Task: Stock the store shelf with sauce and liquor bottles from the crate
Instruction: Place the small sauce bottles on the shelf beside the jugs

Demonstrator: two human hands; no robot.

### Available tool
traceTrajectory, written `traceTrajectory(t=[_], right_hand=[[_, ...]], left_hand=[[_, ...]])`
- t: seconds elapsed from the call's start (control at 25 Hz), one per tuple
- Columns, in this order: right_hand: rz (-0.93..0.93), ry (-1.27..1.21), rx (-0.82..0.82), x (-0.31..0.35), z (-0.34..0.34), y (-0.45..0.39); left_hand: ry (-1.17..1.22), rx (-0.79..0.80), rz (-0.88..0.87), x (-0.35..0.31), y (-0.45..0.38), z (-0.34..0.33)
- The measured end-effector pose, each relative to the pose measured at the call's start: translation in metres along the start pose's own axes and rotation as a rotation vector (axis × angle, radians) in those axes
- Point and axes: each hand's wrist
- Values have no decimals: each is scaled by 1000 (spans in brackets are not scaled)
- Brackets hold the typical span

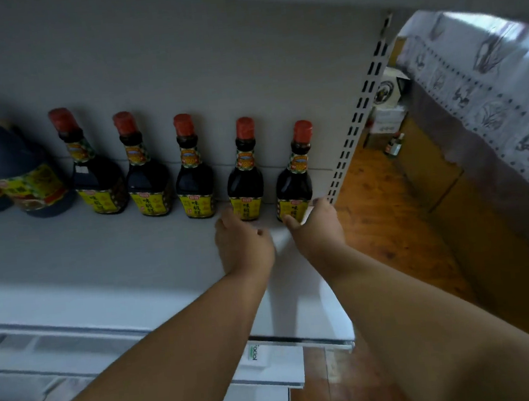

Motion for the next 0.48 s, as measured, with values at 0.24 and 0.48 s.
traceTrajectory(t=[0.24,0.48], right_hand=[[423,105,163,-12,29,40],[869,-36,394,33,7,142]], left_hand=[[32,-143,-78,12,75,32],[-149,-397,-16,50,168,140]])
Point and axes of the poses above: each hand's wrist, its own y-axis away from the middle knuckle, its own z-axis out of the back of the hand, x = y × z, and after that the axes turned 1 degree about -z, right-handed
